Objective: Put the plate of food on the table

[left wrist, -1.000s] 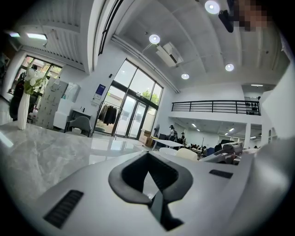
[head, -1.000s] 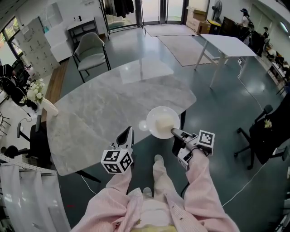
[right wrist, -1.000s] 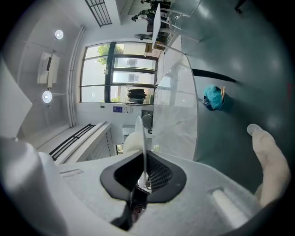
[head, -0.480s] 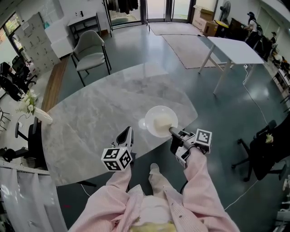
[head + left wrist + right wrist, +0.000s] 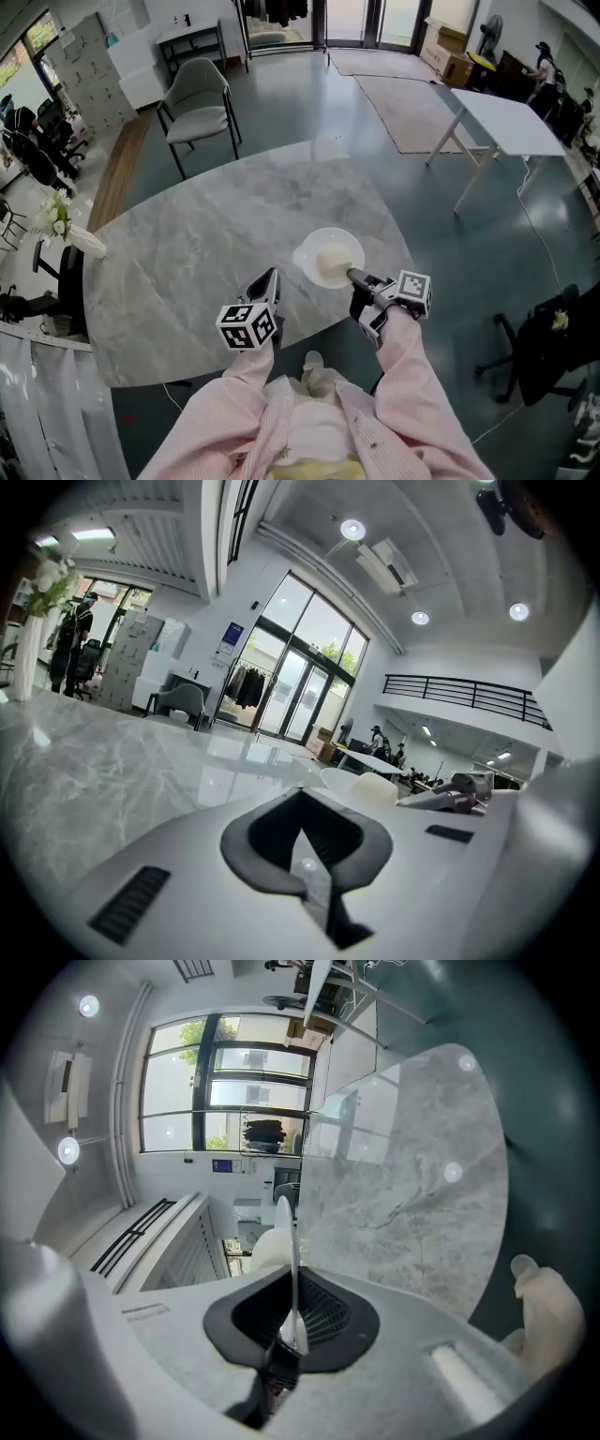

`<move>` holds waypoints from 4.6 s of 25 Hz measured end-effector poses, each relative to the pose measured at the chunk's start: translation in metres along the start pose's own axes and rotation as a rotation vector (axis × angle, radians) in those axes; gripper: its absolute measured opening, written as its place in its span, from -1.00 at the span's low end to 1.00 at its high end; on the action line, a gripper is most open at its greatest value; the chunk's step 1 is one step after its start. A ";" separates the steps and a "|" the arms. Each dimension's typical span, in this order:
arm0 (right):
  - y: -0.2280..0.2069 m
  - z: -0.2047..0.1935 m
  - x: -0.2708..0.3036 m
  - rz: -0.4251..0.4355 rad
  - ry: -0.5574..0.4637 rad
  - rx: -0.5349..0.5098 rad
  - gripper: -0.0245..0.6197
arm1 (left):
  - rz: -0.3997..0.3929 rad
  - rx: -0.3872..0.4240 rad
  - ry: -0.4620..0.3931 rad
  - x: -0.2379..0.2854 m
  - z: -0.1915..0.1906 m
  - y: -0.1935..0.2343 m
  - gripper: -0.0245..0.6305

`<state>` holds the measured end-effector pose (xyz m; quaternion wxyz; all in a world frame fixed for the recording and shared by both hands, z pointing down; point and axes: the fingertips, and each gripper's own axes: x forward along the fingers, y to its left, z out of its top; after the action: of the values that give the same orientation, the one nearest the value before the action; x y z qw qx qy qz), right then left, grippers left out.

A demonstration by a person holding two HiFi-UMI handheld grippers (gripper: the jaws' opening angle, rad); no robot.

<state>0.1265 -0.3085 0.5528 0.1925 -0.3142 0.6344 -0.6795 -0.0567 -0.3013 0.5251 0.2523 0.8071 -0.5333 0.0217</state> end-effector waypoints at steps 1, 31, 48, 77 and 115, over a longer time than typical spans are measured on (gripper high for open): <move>-0.004 0.005 0.006 -0.011 0.006 -0.002 -0.88 | 0.005 -0.007 0.009 0.006 -0.003 0.003 -0.95; -0.099 0.030 0.110 -0.177 0.022 0.017 -0.88 | 0.062 -0.190 0.252 0.082 -0.078 0.067 -0.95; -0.100 0.031 0.113 -0.300 0.035 -0.097 -0.87 | 0.066 -0.210 0.264 0.083 -0.086 0.062 -0.95; -0.109 0.033 0.098 -0.655 0.107 -0.633 -0.56 | 0.067 -0.236 0.245 0.085 -0.084 0.053 -0.95; 0.055 0.008 0.051 -0.159 0.009 -1.043 -0.91 | -0.096 0.129 -0.039 0.016 0.046 -0.012 -0.95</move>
<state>0.0874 -0.3548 0.5075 -0.0442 -0.4124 0.8633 -0.2875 -0.0504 -0.3306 0.4857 0.1903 0.8465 -0.4965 0.0282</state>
